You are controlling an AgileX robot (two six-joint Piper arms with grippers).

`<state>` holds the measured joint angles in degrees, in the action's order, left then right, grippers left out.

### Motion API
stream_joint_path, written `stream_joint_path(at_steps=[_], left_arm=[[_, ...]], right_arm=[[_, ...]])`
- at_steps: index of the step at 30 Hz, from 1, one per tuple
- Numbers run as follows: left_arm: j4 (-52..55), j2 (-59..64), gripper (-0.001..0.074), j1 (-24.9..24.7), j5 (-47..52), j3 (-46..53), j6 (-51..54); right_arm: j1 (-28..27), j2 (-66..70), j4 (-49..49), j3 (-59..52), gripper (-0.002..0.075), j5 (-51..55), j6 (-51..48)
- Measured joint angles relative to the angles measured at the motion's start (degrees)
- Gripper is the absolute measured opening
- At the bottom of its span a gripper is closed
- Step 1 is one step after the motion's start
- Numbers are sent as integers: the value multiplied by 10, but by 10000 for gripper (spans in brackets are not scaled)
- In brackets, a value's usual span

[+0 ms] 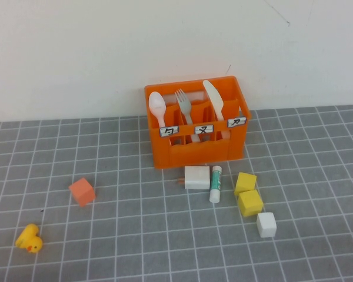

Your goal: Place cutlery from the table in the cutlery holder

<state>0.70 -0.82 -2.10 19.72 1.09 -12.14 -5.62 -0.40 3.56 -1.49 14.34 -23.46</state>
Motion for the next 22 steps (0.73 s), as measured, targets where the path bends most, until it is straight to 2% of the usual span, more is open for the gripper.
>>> stream_joint_path(at_steps=[5, 17, 22], left_arm=[[-1, 0, 0, 0, 0, 0, 1], [-2, 0, 0, 0, 0, 0, 9], [-2, 0, 0, 0, 0, 0, 9]], right_arm=[[-6, -3, 0, -1, 0, 46, 0], [-6, -3, 0, -1, -1, 46, -2], [-6, -3, 0, -1, -1, 46, 35]])
